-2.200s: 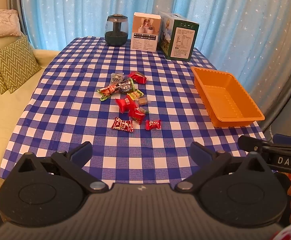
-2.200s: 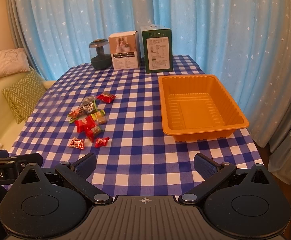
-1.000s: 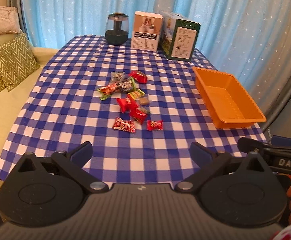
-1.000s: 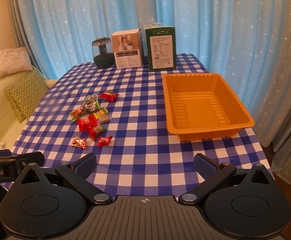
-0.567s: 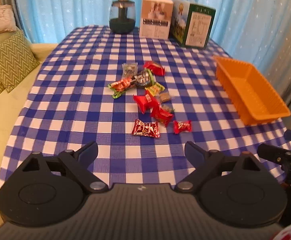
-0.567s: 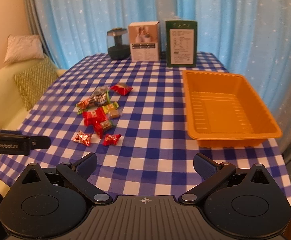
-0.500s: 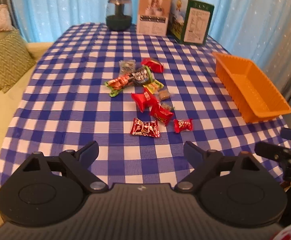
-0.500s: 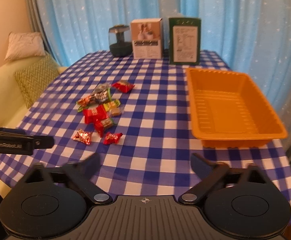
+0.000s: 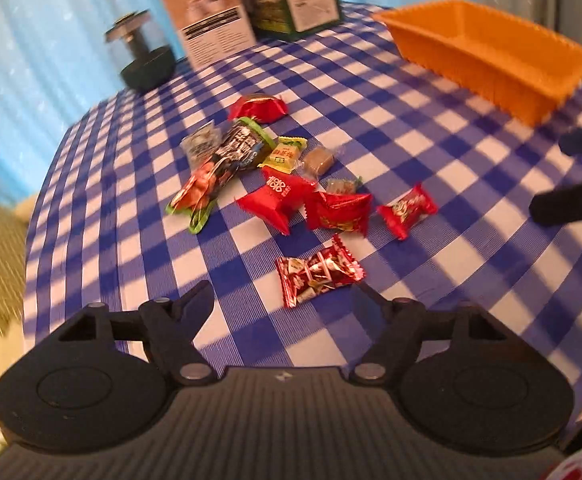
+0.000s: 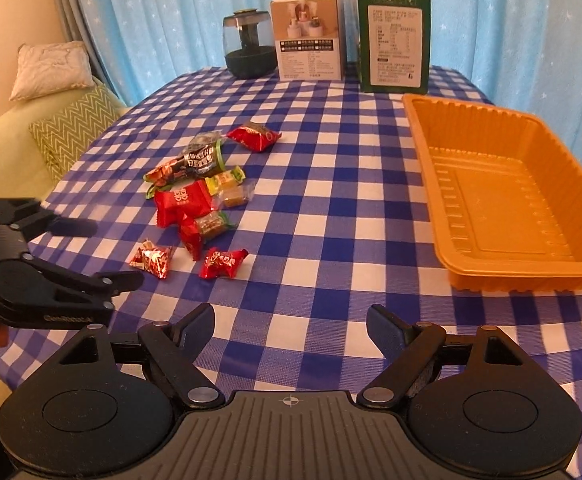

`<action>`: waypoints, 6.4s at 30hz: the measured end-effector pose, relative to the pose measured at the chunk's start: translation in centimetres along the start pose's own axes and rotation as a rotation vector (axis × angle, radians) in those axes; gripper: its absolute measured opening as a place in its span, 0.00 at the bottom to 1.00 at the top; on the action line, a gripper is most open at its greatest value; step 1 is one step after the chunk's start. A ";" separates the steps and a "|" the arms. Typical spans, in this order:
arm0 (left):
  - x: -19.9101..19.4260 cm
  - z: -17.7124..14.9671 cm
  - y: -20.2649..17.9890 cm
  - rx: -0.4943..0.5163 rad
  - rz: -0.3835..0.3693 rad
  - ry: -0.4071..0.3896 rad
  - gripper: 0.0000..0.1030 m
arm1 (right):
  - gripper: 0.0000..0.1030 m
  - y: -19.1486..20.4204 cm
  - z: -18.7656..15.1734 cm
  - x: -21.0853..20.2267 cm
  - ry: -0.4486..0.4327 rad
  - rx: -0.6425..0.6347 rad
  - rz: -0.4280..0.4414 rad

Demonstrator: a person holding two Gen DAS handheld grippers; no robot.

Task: Organize snacks
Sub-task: 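Grasp a red candy with the left tool while the right tool grasps another, then carry both red candies to the orange tray and release them, then withdraw both tools from the tray back toward the snack pile, then grasp a red candy with the right tool while the left tool grasps a green-wrapped candy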

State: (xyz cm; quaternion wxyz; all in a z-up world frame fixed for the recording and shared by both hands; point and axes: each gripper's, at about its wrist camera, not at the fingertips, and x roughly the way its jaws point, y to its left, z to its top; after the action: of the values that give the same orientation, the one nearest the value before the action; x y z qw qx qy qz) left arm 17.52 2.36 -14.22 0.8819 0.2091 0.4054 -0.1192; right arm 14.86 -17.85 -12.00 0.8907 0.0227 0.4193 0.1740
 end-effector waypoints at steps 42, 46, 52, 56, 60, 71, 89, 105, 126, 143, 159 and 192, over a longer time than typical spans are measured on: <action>-2.3 -1.8 4.2 -0.486 -0.121 -0.012 0.17 | 0.42 5.1 2.9 9.9 0.065 -0.515 0.140; -2.6 -1.7 3.6 -0.491 -0.135 -0.012 0.17 | 0.21 5.5 2.8 9.9 0.080 -0.512 0.134; -3.5 -1.5 2.6 -0.487 -0.135 -0.010 0.17 | 0.19 4.9 1.6 7.6 0.059 -0.407 0.105; -4.3 -0.9 1.8 -0.477 -0.137 -0.017 0.17 | 0.19 3.6 1.7 5.2 0.023 -0.318 0.067; -5.2 0.5 0.5 -0.458 -0.154 -0.037 0.17 | 0.19 1.7 2.1 1.8 -0.033 -0.213 0.025; -6.2 9.4 -6.3 -0.361 -0.269 -0.130 0.17 | 0.19 -8.7 5.3 -6.2 -0.157 0.018 -0.146; -0.9 18.0 -14.0 -0.274 -0.369 -0.153 0.17 | 0.19 -19.1 4.9 -7.0 -0.166 0.147 -0.239; -1.0 14.7 -12.1 -0.320 -0.330 -0.134 0.25 | 0.19 -19.3 5.2 -6.6 -0.159 0.190 -0.213; -5.4 10.5 -8.9 -0.355 -0.284 -0.152 0.50 | 0.50 -17.6 4.7 -10.3 -0.212 0.290 -0.175; -12.5 5.0 -5.4 -0.398 -0.180 -0.168 0.64 | 0.50 -8.0 1.7 -13.4 -0.176 0.207 -0.150; -15.5 1.1 -1.7 -0.464 -0.107 -0.164 0.69 | 0.51 -2.8 1.2 -13.2 -0.152 0.118 -0.104; -7.1 0.4 4.9 -0.441 -0.041 -0.080 0.69 | 0.53 2.5 2.2 -2.0 -0.067 -0.022 0.064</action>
State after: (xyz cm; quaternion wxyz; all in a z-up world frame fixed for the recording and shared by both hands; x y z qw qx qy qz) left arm 15.09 6.83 -7.27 0.9190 -0.0020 0.3906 -0.0536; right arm 14.66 -15.96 -8.61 0.8985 0.0321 0.3862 0.2064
